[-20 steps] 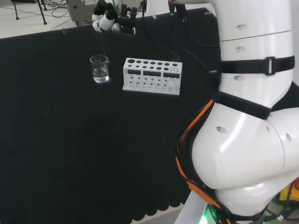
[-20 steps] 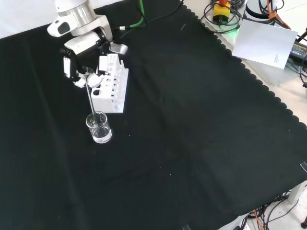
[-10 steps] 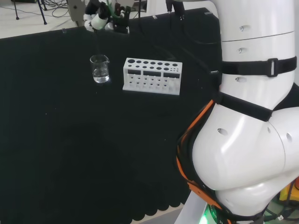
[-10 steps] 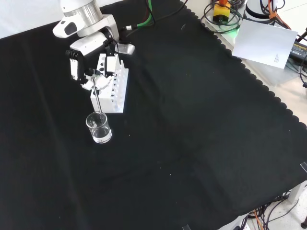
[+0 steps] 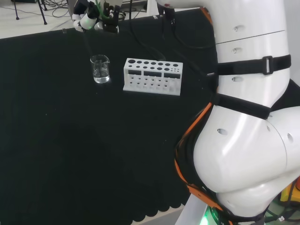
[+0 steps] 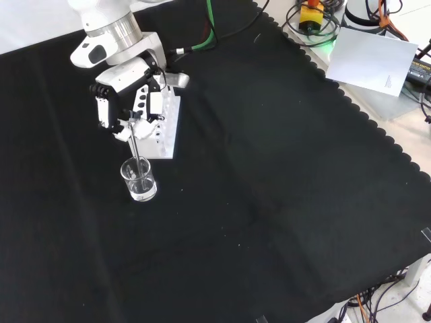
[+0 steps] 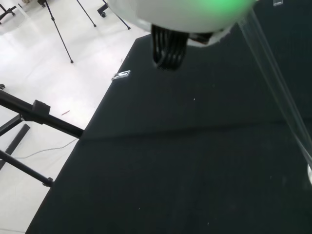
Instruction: Stir in the beaker to the left of the white test tube rack with the glass rod.
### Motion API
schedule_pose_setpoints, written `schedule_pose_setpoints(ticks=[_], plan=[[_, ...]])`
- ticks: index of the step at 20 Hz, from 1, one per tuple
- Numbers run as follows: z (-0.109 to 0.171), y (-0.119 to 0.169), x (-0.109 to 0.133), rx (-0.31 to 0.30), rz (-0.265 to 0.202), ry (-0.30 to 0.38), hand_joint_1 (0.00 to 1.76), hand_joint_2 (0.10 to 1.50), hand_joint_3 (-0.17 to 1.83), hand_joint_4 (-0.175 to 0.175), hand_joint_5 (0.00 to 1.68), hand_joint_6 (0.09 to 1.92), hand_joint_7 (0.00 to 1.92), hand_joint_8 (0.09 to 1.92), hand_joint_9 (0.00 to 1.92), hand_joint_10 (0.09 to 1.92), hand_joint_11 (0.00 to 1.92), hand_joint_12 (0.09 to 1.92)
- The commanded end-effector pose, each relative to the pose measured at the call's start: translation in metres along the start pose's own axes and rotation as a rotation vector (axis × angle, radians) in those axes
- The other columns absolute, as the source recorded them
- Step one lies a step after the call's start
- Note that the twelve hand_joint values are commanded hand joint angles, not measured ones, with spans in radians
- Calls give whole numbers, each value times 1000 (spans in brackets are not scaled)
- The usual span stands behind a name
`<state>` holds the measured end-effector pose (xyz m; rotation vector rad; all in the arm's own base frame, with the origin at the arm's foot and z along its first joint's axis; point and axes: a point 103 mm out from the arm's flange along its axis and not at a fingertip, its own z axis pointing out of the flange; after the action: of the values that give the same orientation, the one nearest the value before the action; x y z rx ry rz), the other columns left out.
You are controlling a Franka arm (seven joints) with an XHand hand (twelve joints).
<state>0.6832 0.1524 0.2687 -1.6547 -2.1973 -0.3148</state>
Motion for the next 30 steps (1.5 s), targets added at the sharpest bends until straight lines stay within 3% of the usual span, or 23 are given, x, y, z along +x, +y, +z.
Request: schedule_pose_setpoints(ticks=[1,10,22,30], plan=[[-4,1,-23,-3,39,-2,1304,618,918,-175,1064,887,1146,1308,1678,826,1684,773],[-16,-16,-55,-22,97,-5,1304,617,919,-175,1064,887,1146,1309,1679,826,1683,775],[-27,-37,-32,-41,52,-41,1304,616,921,-175,1064,887,1147,1309,1679,826,1683,777],[-32,-39,-32,-52,46,-37,1304,615,922,-175,1065,888,1147,1308,1679,826,1683,778]])
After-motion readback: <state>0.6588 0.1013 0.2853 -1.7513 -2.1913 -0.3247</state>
